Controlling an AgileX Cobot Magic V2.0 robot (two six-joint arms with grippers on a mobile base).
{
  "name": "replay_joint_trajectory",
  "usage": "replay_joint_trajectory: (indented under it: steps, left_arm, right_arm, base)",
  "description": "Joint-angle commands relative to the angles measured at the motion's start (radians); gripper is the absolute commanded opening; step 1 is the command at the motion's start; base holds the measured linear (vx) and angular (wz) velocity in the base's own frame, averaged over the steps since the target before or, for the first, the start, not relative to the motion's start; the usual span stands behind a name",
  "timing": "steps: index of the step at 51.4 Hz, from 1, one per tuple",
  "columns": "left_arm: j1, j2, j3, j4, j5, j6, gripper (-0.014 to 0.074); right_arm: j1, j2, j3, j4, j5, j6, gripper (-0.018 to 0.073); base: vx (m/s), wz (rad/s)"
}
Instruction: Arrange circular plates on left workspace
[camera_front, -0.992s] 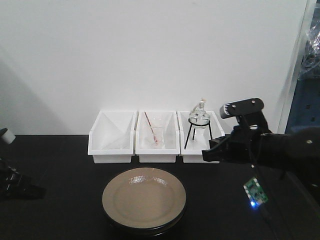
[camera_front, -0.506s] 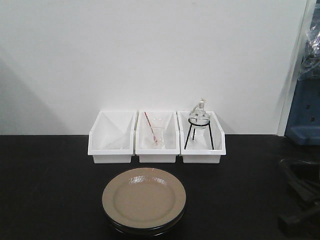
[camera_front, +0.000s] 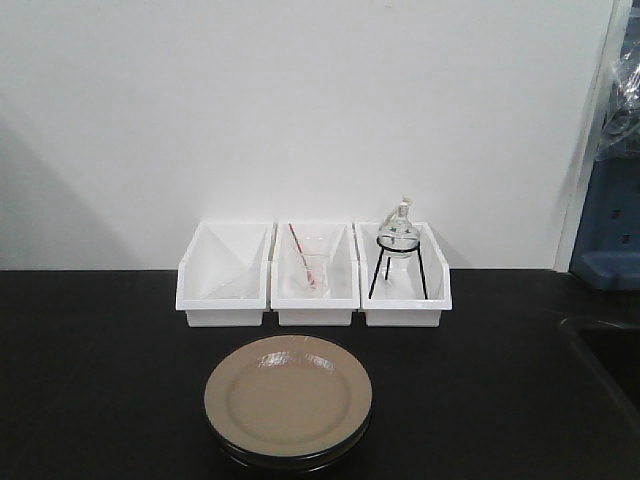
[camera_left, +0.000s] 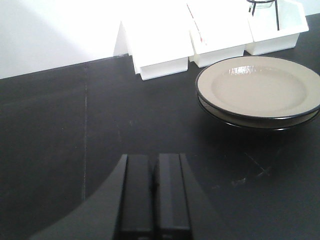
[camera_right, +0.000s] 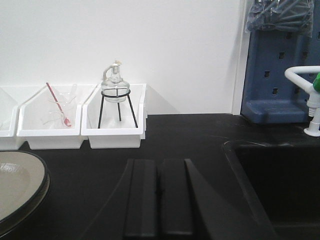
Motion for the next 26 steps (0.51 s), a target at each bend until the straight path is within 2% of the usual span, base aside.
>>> replay_joint_trajectory:
  steps: [1, 26]
  left_arm:
    - [-0.004, 0.003, -0.027, -0.035, -0.031, -0.004, 0.0]
    - [-0.004, -0.025, -0.014, -0.044, -0.053, -0.019, 0.0]
  right_arm:
    - [-0.005, -0.005, -0.026, -0.016, -0.058, -0.001, -0.0003]
    - [-0.005, -0.005, -0.026, -0.016, -0.056, -0.001, -0.0003]
  base:
    - [0.0, 0.0]
    - [0.0, 0.0]
